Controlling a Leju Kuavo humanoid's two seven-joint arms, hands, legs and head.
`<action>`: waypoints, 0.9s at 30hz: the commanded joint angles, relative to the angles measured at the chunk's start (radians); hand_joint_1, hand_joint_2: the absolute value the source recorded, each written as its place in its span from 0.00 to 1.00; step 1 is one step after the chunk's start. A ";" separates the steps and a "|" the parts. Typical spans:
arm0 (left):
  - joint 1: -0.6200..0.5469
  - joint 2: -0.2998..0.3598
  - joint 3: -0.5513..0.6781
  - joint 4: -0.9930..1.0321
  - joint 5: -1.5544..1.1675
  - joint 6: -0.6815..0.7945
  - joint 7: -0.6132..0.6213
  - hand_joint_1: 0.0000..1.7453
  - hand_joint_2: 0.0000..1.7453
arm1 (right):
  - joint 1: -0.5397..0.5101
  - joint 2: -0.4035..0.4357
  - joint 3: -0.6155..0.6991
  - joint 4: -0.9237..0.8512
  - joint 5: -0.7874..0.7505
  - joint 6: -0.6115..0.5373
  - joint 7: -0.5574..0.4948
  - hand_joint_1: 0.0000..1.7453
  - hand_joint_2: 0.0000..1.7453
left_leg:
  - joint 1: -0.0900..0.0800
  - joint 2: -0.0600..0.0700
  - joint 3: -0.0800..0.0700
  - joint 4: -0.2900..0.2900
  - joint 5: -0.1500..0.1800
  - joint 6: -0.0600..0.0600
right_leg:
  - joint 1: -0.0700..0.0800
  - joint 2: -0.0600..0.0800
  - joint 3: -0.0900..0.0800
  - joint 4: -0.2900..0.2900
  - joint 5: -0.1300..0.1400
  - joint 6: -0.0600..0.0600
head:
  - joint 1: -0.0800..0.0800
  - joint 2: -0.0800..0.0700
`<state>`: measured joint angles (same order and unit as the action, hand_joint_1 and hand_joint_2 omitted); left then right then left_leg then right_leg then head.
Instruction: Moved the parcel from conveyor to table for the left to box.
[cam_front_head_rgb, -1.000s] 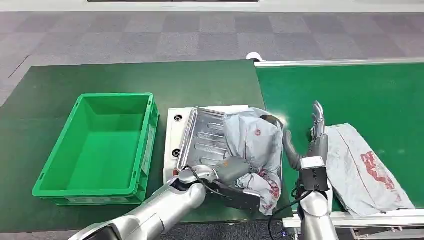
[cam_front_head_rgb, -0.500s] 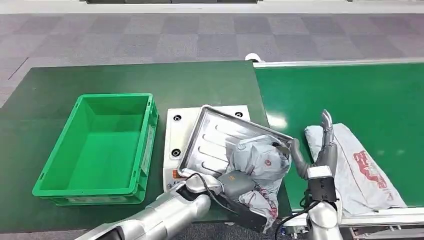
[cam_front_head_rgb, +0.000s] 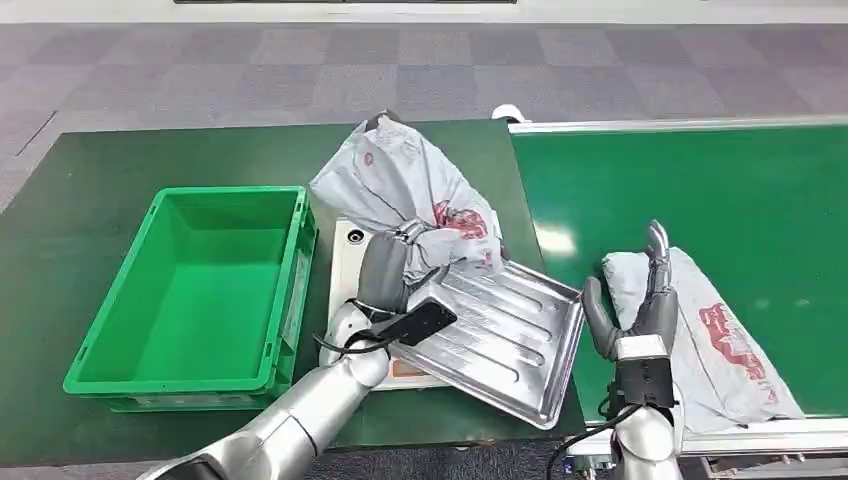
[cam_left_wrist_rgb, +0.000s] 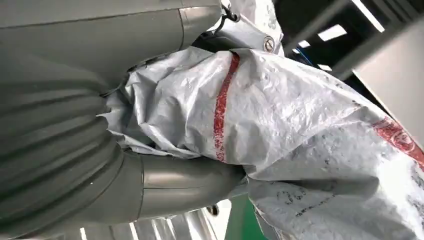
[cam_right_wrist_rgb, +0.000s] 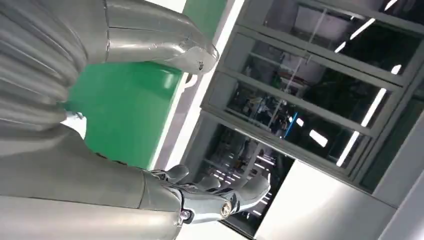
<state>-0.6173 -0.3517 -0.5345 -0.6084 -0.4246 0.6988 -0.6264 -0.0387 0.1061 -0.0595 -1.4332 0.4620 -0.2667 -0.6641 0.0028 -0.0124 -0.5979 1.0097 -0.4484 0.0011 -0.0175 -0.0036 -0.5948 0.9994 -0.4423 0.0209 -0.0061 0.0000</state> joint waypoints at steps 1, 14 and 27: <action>0.065 0.003 0.256 -0.124 -0.069 -0.001 -0.072 1.00 1.00 | -0.060 0.009 0.027 0.092 -0.008 -0.005 -0.002 0.00 1.00 | 0.000 0.006 0.002 -0.002 -0.001 -0.001 | 0.001 0.005 0.001 -0.002 0.001 -0.001 | 0.000 0.000; 0.155 0.003 0.432 -0.392 -0.183 -0.001 -0.072 1.00 1.00 | -0.090 0.004 0.046 0.139 -0.019 -0.037 -0.009 0.00 1.00 | 0.001 0.006 0.001 -0.001 -0.001 -0.001 | 0.001 0.005 -0.001 -0.002 0.001 -0.002 | 0.000 0.000; 0.129 0.035 1.079 -0.375 -0.643 -0.001 0.032 1.00 1.00 | 0.017 -0.011 0.005 0.030 -0.027 -0.070 0.012 0.00 1.00 | 0.000 0.006 0.001 -0.003 -0.001 -0.001 | 0.001 0.005 -0.002 -0.001 0.000 -0.002 | 0.000 0.000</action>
<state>-0.4336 -0.3556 0.2073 -1.1818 -0.8644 0.7019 -0.6977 -0.0520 0.1091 -0.0347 -1.3763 0.4391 -0.3250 -0.6779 0.0033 -0.0099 -0.6010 1.0095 -0.4485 0.0009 -0.0169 -0.0018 -0.5998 0.9998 -0.4425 0.0204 -0.0065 0.0000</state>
